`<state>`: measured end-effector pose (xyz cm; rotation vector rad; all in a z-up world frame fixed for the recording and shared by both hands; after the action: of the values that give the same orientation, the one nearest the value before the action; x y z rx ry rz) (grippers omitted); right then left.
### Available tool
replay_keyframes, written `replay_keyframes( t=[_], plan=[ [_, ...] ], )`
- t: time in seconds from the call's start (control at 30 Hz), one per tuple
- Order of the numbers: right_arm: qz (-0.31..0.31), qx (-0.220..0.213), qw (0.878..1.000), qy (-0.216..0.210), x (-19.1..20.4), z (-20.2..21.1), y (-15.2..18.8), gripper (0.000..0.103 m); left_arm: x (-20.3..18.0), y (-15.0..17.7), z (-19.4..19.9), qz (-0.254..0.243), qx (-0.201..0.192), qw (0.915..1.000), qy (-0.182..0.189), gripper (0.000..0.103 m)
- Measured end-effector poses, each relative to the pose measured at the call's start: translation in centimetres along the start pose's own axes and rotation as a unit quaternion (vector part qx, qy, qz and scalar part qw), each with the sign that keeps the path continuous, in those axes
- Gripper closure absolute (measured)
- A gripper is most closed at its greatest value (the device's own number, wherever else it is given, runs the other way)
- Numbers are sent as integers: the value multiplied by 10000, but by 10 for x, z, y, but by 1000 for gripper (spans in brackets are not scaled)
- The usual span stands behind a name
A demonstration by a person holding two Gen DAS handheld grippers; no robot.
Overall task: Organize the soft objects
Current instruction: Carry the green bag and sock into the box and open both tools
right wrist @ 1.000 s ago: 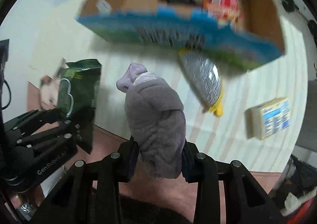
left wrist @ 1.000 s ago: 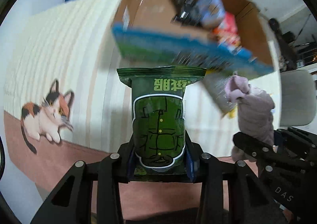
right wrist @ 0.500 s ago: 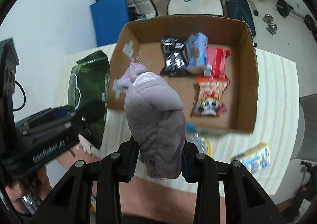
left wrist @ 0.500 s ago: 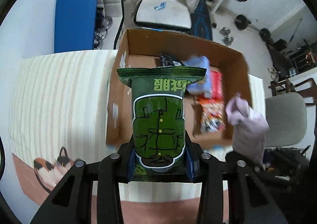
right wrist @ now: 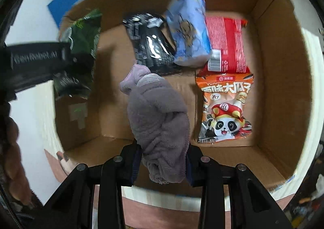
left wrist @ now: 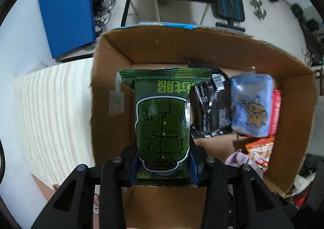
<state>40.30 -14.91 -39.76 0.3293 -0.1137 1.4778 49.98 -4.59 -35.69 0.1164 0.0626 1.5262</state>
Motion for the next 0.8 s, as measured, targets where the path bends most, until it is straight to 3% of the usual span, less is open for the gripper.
replay_keyframes(
  t=[0.1,0.2,0.33,0.37,0.53,0.63,0.8],
  plan=[
    [-115,28,9999,90,-4,-13,-9,61,0,-9,-13,-7,301,9995,-68,65],
    [-203,81,9997,123,-7,-18,-14,39,2,-20,-14,-36,302,9993,-200,60],
    [-153,61,9997,176,-9,-11,-17,33,2,-24,0,4,84,9999,-64,44],
    [-131,68,9997,186,-10,-9,-16,31,1,-23,3,-12,49,10000,-42,36],
    [62,-4,9993,359,-14,6,-10,12,-5,-9,16,-79,-148,9998,118,7],
    [223,-28,9987,460,-14,15,-2,1,-9,4,24,-38,-280,9992,286,5],
    [437,-210,9970,608,-15,28,12,0,-13,32,41,19,-605,9974,402,5]
  ],
)
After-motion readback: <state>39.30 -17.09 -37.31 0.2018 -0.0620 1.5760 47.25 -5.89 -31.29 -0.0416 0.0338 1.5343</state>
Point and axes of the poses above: each gripper's, at about its wrist camera, not at the fingertips, and z roughly against the way its jaws point, x to its left, y to its underside, the point moved 8 cm from there along -z, roughly the way its jaws point, and after that the axes turned 1 degree about -y, right-handed, at the moved point
